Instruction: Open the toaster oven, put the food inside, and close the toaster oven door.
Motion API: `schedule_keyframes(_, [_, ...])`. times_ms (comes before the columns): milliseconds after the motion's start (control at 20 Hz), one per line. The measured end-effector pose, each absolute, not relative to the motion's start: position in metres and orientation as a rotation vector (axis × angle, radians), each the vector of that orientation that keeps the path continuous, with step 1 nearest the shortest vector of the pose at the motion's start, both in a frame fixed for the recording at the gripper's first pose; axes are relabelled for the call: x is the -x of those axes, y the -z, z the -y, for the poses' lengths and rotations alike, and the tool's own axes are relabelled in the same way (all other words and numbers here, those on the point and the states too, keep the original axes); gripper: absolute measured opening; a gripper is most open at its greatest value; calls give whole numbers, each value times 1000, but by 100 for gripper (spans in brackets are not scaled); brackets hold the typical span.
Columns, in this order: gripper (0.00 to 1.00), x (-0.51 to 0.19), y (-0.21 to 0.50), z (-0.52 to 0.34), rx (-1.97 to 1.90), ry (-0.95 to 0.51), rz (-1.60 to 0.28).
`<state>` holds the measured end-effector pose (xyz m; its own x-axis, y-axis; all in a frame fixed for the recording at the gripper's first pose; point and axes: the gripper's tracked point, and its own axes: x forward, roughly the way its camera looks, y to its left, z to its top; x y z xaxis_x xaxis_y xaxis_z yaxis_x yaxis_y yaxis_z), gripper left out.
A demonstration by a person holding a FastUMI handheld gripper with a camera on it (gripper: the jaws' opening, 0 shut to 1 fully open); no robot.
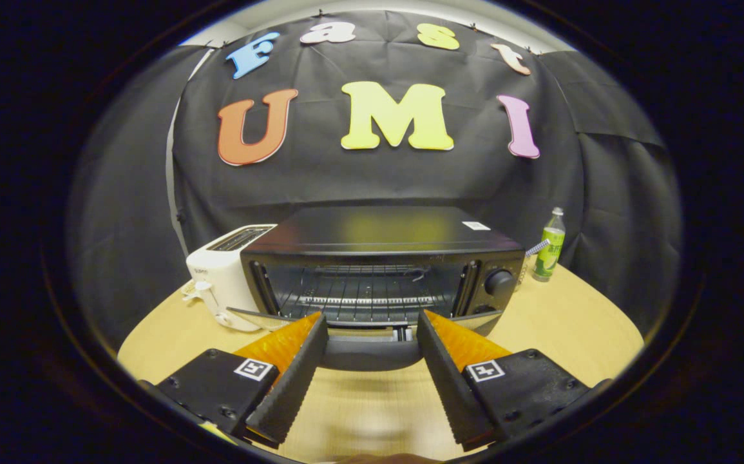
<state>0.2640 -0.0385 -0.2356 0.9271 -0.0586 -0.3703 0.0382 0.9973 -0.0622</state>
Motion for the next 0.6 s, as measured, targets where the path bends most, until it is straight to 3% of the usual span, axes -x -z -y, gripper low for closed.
schedule_keyframes(600, [92, -252, 261, 42, 57, 60, -470])
